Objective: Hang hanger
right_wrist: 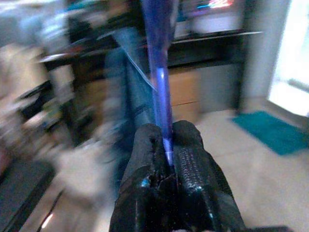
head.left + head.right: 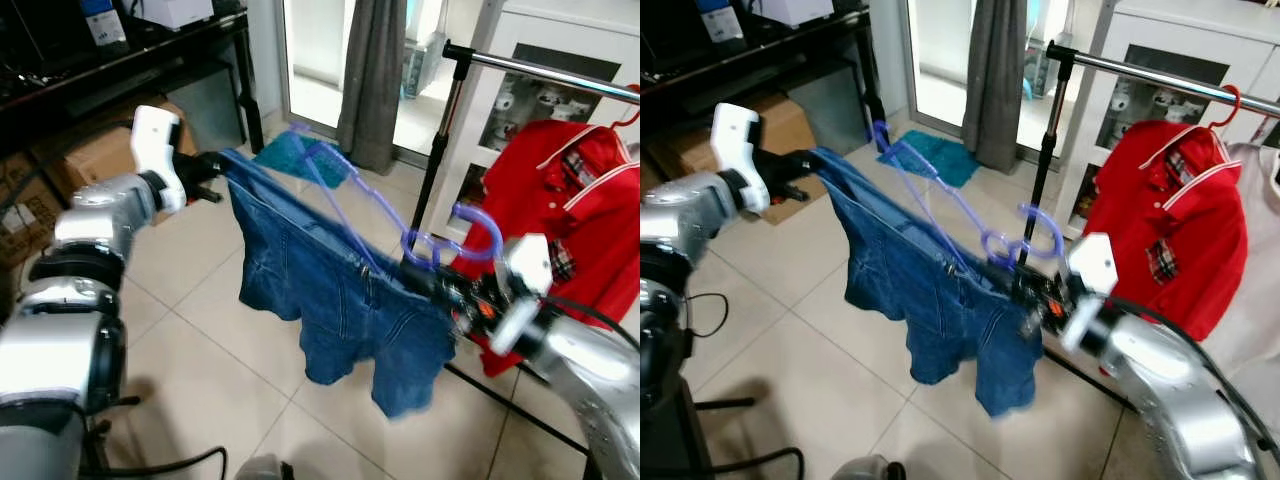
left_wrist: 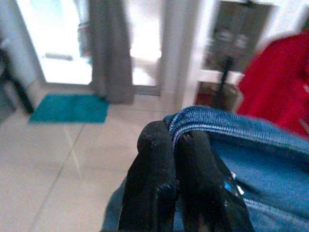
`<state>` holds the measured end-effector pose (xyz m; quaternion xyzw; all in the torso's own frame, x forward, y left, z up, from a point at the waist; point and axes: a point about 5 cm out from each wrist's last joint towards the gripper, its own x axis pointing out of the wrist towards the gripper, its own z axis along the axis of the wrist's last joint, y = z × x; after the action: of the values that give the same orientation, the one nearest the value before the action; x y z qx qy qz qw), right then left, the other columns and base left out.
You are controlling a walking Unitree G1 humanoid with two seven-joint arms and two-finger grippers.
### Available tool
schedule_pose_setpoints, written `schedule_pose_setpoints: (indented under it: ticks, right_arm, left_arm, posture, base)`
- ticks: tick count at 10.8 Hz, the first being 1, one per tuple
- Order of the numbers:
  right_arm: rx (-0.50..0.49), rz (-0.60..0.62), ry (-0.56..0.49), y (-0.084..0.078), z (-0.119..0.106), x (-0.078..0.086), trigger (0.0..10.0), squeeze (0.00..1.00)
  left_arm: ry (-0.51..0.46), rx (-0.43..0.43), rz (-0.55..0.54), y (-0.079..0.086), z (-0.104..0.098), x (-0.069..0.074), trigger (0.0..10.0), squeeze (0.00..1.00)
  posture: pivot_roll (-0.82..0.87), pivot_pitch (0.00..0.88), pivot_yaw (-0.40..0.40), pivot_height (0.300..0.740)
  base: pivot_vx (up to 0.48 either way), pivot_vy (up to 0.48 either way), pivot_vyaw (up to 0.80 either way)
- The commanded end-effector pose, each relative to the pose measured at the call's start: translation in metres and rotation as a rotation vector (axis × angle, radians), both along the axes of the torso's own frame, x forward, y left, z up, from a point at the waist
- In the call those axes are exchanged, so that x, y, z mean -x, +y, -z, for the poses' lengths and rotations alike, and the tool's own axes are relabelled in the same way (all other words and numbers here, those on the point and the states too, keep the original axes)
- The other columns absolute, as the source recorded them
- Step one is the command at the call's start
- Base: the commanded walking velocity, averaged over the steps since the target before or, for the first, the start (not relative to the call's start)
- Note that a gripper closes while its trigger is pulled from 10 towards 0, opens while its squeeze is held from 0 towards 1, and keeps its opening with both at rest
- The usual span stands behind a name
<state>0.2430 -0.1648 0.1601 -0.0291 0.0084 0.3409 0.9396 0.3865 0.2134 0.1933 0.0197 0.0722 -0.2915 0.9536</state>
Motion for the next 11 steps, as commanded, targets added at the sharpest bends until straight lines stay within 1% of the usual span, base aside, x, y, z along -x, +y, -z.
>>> schedule_pose_setpoints:
  ticks: [1, 2, 3, 4, 5, 6, 7, 8, 9, 10, 11]
  right_arm:
    - [-0.014, 0.117, 0.012, -0.002, -0.001, -0.010, 0.0, 0.00]
    - [-0.118, 0.230, 0.042, 0.002, 0.000, -0.021, 0.0, 0.00]
    - [-0.234, 0.400, 0.097, 0.000, 0.005, -0.032, 0.0, 0.00]
    - [-0.196, 0.535, 0.127, -0.008, 0.013, -0.041, 0.0, 0.00]
    - [-0.163, 0.610, 0.138, -0.014, 0.018, -0.046, 0.0, 0.00]
    - [-0.185, 0.698, 0.171, -0.021, 0.023, -0.050, 10.0, 0.00]
    - [-0.042, 0.611, 0.215, -0.014, 0.036, -0.041, 10.0, 0.00]
    - [0.004, 0.606, 0.259, -0.012, 0.044, -0.031, 10.0, 0.00]
    - [0.039, 0.621, 0.286, -0.013, 0.052, -0.021, 10.0, 0.00]
    - [0.015, 0.636, 0.312, -0.014, 0.057, -0.011, 10.0, 0.00]
    - [0.004, 0.634, 0.309, -0.015, 0.059, -0.006, 10.0, 0.00]
  left_arm:
    - [-0.027, -0.039, 0.108, -0.024, 0.003, 0.002, 0.0, 0.00]
    - [-0.029, -0.046, 0.185, -0.051, 0.012, 0.008, 0.0, 0.00]
    - [-0.034, -0.055, 0.277, -0.084, 0.024, 0.021, 0.0, 0.00]
    - [-0.026, -0.024, 0.330, -0.109, 0.034, 0.037, 0.0, 0.00]
    - [-0.009, -0.015, 0.327, -0.110, 0.041, 0.046, 0.0, 0.00]
    - [0.010, 0.001, 0.275, -0.103, 0.051, 0.058, 0.0, 0.00]
    - [0.001, 0.037, 0.051, -0.085, 0.057, 0.065, 4.0, 0.00]
    - [0.022, 0.044, -0.057, -0.077, 0.061, 0.069, 10.0, 0.00]
    - [0.035, 0.045, -0.076, -0.078, 0.064, 0.076, 10.0, 0.00]
    - [-0.010, 0.096, -0.104, -0.079, 0.061, 0.085, 10.0, 0.00]
    - [0.032, 0.134, -0.157, -0.074, 0.064, 0.091, 10.0, 0.00]
  posture:
    - [-0.01, 0.000, 0.085, 0.740]
    - [0.00, 0.000, 0.078, 0.740]
    - [0.02, 0.000, 0.058, 0.740]
    - [0.03, 0.000, 0.049, 0.740]
    - [0.03, 0.000, 0.049, 0.740]
    - [0.03, 0.000, 0.049, 0.740]
    - [0.01, 0.032, 0.050, 0.740]
    - [0.00, 0.068, 0.043, 0.740]
    - [-0.01, 0.095, 0.028, 0.740]
    - [-0.01, 0.105, 0.017, 0.740]
    - [-0.02, 0.085, 0.017, 0.740]
  base:
    - [0.000, 0.000, 0.00]
    - [0.000, 0.000, 0.00]
    - [0.000, 0.000, 0.00]
    - [0.000, 0.000, 0.00]
    - [0.000, 0.000, 0.00]
    - [0.000, 0.000, 0.00]
    - [0.000, 0.000, 0.00]
    - [0.000, 0.000, 0.00]
    - [0.000, 0.000, -0.80]
    - [0.000, 0.000, -0.80]
    - [0.000, 0.000, -0.80]
